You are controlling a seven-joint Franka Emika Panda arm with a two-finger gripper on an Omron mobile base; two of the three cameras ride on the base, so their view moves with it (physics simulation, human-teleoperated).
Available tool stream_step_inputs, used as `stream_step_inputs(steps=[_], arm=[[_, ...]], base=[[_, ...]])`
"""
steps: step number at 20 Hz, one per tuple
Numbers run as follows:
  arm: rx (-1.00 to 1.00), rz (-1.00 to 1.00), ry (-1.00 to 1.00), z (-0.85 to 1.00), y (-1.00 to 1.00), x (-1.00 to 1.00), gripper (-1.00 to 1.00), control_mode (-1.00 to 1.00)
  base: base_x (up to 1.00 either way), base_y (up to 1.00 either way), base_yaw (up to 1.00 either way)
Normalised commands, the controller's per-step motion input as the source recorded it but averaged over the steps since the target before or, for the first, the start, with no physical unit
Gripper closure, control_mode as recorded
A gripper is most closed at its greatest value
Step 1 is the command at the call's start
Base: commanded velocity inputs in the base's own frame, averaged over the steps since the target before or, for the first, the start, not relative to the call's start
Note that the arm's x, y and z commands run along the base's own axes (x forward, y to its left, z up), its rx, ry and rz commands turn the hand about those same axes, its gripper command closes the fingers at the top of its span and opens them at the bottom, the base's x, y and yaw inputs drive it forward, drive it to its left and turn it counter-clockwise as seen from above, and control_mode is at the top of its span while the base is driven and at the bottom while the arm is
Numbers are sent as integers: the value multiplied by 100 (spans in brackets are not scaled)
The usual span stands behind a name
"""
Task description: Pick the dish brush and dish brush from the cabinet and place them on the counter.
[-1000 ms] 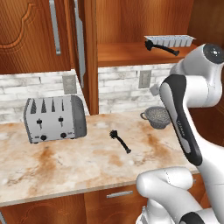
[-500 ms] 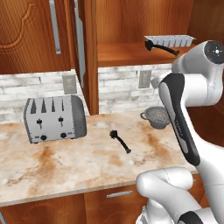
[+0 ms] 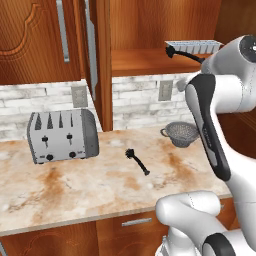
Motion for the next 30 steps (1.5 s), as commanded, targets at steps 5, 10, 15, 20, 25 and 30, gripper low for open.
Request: stream_step_inputs(steps=[5, 10, 15, 20, 25, 30], arm=[[10, -1, 0, 1, -17, 8, -100, -100], [2, 0, -4, 4, -4, 12, -100, -100], [-1, -2, -1, 10, 0, 25, -100, -100], [0, -1, -2, 10, -9, 18, -100, -100], [0, 0, -3, 16, -15, 6, -100, -100], [0, 0, -2, 8, -12, 9, -100, -100]], base=[[0, 0, 0], [0, 0, 0], [0, 0, 0], [0, 0, 0], [0, 0, 0], [0, 0, 0]])
